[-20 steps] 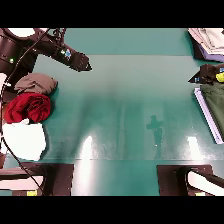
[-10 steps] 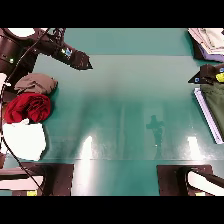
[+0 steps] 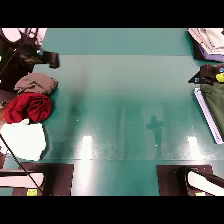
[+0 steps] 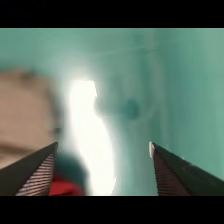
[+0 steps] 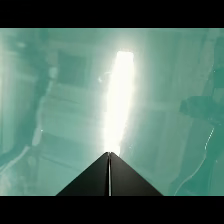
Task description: Fold the shirts.
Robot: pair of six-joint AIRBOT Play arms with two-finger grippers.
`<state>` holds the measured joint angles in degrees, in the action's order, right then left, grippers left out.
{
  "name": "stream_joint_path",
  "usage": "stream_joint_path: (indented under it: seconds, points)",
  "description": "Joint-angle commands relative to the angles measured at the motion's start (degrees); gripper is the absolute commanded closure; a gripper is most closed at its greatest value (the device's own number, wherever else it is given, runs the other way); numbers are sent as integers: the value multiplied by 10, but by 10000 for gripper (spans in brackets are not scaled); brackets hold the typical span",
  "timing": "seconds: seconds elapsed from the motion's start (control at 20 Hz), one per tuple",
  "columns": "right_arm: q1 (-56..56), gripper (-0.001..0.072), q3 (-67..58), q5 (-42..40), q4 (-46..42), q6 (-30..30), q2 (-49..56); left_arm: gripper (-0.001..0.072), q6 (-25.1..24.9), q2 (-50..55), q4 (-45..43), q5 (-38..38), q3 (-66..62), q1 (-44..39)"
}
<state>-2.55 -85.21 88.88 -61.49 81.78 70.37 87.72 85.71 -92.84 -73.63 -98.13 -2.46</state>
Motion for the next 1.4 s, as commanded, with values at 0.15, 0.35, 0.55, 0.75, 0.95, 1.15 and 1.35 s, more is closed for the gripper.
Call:
stream_joint_path:
  seconds: [0.15, 0.35, 0.55, 0.75, 0.95, 1.15, 1.35]
  points:
    - [0, 690, 0, -4, 0, 0, 0, 40, 40, 49, -42, 120, 138, 118]
    - [0, 690, 0, -4, 0, 0, 0, 41, 39, 83, -40, 154, 145, 124]
    - [0, 690, 0, -4, 0, 0, 0, 680, 37, 81, -7, 165, 117, 124]
    - [0, 690, -8, -7, 5, 0, 0, 680, -35, 59, 63, 100, -5, 110]
    - [0, 690, -90, -28, 5, 0, 0, 680, -180, -31, 231, 84, -136, 45]
    - [0, 690, -185, -56, 5, 0, 0, 680, -285, -115, 440, 18, -176, -51]
    - [0, 690, -255, -59, 5, 0, 0, 680, -332, -141, 477, -52, -166, -162]
